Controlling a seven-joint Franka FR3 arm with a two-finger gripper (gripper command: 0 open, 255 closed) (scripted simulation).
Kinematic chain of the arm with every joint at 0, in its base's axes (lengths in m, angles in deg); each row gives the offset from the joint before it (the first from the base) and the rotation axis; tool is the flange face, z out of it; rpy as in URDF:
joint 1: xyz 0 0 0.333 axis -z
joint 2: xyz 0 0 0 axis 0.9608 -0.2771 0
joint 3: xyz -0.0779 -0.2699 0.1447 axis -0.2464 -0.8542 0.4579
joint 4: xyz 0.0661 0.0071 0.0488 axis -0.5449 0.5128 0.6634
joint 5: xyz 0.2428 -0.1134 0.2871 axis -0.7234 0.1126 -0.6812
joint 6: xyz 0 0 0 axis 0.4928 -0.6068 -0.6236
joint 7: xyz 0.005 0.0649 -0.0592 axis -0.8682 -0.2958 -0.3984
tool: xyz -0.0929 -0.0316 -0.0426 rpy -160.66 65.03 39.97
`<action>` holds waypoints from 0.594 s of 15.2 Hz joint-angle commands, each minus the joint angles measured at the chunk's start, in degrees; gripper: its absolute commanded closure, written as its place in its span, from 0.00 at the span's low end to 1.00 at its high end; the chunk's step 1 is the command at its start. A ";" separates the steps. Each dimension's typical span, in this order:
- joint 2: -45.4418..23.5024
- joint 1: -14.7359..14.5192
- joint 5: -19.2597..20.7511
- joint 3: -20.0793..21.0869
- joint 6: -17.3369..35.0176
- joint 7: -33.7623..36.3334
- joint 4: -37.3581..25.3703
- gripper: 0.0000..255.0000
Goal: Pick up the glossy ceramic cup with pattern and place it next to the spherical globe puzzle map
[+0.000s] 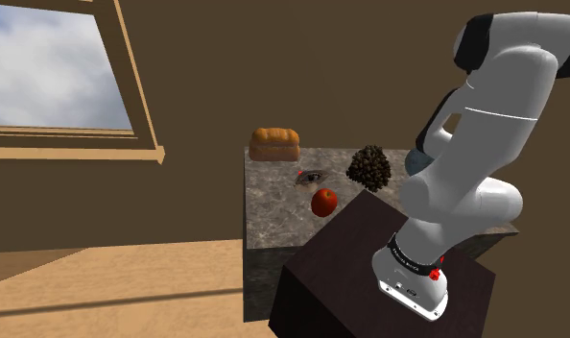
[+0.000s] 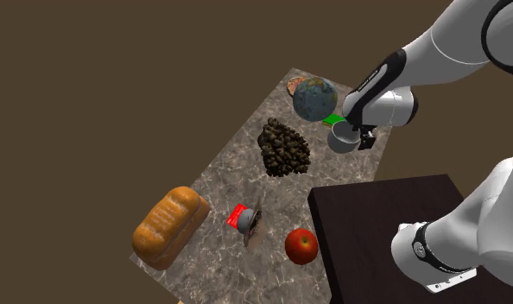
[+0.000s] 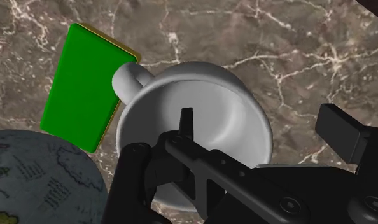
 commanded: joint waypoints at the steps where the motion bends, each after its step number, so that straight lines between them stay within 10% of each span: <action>1: 4.24 -6.43 7.77 -7.89 -2.90 5.76 1.01 0.00; 9: 6.49 -9.25 12.12 -11.54 -4.19 8.92 1.44 0.00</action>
